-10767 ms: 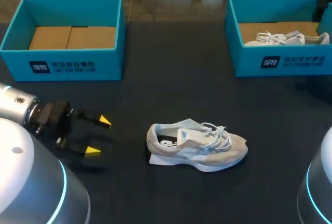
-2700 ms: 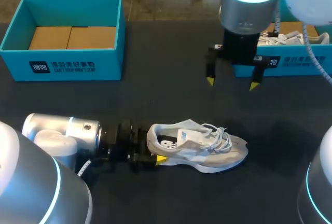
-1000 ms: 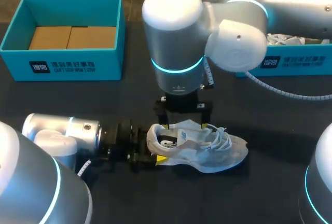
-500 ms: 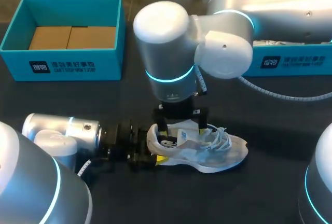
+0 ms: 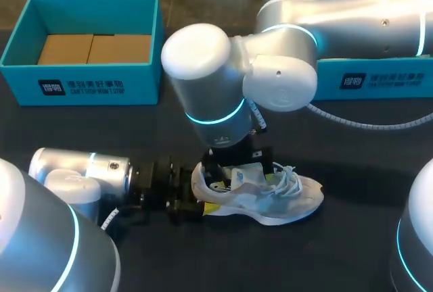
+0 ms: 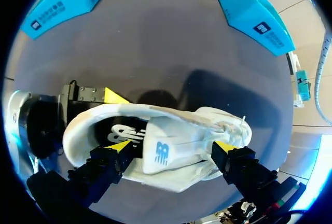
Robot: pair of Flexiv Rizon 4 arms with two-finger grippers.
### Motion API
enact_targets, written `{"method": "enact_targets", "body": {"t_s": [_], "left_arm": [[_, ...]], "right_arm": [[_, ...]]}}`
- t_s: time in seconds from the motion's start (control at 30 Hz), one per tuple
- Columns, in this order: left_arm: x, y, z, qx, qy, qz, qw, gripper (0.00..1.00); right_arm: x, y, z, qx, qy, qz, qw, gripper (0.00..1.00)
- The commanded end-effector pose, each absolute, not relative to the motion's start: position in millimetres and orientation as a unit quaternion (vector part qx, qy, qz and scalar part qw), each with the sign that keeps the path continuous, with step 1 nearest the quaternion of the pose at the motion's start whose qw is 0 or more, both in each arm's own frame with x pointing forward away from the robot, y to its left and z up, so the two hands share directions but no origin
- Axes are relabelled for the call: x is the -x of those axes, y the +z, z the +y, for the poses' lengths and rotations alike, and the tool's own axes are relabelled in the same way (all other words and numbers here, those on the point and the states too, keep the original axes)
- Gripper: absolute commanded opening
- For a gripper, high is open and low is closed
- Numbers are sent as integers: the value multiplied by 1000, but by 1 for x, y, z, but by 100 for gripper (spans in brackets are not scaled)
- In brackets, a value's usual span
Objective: Take the shoe out of the shoebox, open the shoe tongue, remove and reinsert the insole, then place the shoe into the shoebox
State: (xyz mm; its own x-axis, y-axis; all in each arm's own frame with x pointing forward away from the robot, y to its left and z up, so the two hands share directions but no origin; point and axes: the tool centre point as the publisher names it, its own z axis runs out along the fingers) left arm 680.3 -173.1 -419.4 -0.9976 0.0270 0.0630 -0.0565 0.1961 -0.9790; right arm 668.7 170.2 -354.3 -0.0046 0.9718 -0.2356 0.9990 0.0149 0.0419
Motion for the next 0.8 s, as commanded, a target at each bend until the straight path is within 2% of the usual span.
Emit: {"method": "enact_targets", "body": {"t_s": [0.03,0.33,0.7,0.77,0.8], "left_arm": [[-681,-420,-172,-10,634,-773,33,0],[-681,-420,-172,-10,634,-773,33,0],[-681,-420,-172,-10,634,-773,33,0],[-681,-420,-172,-10,634,-773,33,0],[-681,-420,-172,-10,634,-773,33,0]], "right_arm": [[-665,-359,175,-791,-98,581,162,100],[-666,-363,143,-812,-105,549,166,100],[-663,-342,133,-828,-92,530,158,100],[-662,-341,133,-831,-93,528,150,91],[-661,-341,133,-832,-91,528,141,77]]}}
